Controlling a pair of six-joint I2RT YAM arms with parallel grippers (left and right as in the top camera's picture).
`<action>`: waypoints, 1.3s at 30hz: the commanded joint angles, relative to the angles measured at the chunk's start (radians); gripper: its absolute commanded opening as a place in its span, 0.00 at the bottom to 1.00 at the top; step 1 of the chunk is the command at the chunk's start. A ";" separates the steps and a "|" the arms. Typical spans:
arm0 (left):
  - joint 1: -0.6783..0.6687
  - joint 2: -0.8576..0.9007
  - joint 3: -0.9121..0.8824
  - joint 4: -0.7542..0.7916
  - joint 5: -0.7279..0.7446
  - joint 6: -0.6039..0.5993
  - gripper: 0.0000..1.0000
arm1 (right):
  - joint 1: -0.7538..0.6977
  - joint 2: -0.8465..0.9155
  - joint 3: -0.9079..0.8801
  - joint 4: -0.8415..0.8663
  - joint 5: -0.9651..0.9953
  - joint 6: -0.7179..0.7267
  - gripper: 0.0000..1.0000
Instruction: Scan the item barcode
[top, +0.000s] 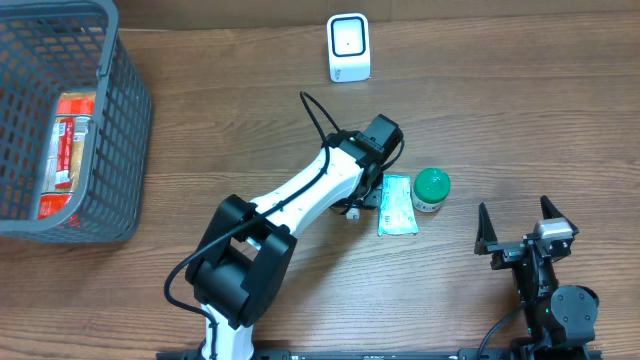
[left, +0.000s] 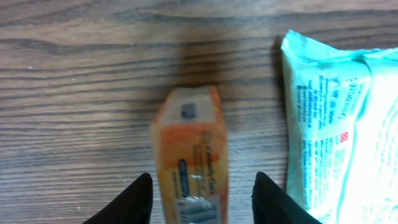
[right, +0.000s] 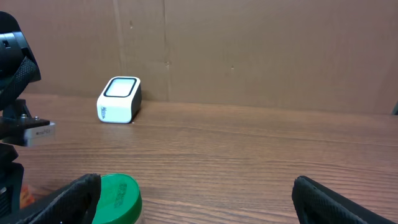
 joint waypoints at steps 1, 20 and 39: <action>0.021 0.005 0.020 -0.002 -0.027 0.010 0.46 | -0.001 -0.007 -0.011 0.006 0.009 -0.005 1.00; 0.188 0.005 0.423 -0.322 -0.024 0.058 0.57 | -0.001 -0.007 -0.011 0.006 0.009 -0.005 1.00; 0.407 -0.074 0.447 -0.551 -0.056 0.148 0.51 | -0.001 -0.007 -0.011 0.006 0.009 -0.005 1.00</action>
